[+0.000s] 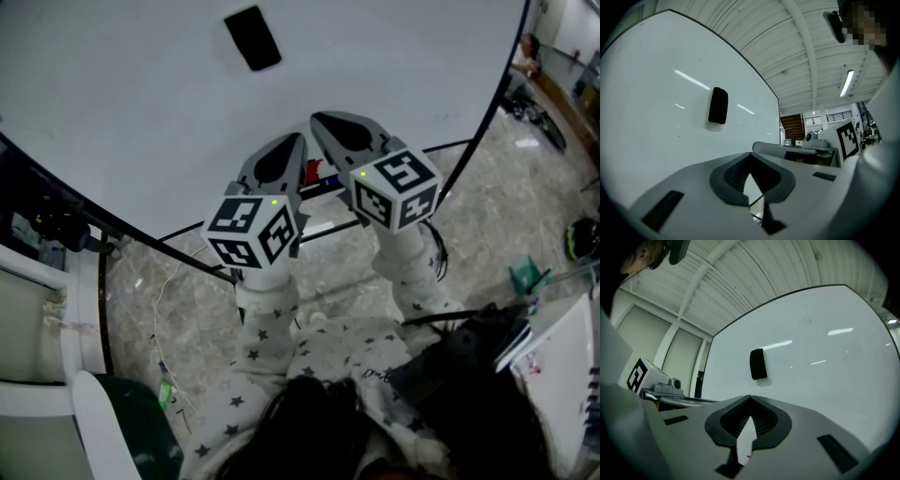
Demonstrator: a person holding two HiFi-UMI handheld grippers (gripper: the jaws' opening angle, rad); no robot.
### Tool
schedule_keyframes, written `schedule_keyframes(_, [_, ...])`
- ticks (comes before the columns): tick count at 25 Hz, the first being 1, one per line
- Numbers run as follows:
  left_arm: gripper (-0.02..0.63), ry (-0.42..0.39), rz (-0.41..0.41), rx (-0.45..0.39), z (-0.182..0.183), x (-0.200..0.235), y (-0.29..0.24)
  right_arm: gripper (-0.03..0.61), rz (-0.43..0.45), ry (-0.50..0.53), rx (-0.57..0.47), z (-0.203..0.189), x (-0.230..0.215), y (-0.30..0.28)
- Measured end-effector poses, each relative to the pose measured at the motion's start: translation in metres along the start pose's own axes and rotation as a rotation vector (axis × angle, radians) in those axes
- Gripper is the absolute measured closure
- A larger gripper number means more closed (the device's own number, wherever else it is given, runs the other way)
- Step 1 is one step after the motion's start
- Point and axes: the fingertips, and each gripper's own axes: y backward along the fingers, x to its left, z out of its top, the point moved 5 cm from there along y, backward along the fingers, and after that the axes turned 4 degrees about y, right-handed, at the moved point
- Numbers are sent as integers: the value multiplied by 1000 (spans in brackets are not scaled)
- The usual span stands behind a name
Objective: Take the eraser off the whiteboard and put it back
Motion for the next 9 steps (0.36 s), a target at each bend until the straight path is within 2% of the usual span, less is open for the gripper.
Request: schedule_keyframes(9, [612, -5, 5, 3, -4, -20, 2, 571, 4, -13, -5, 0, -4, 21])
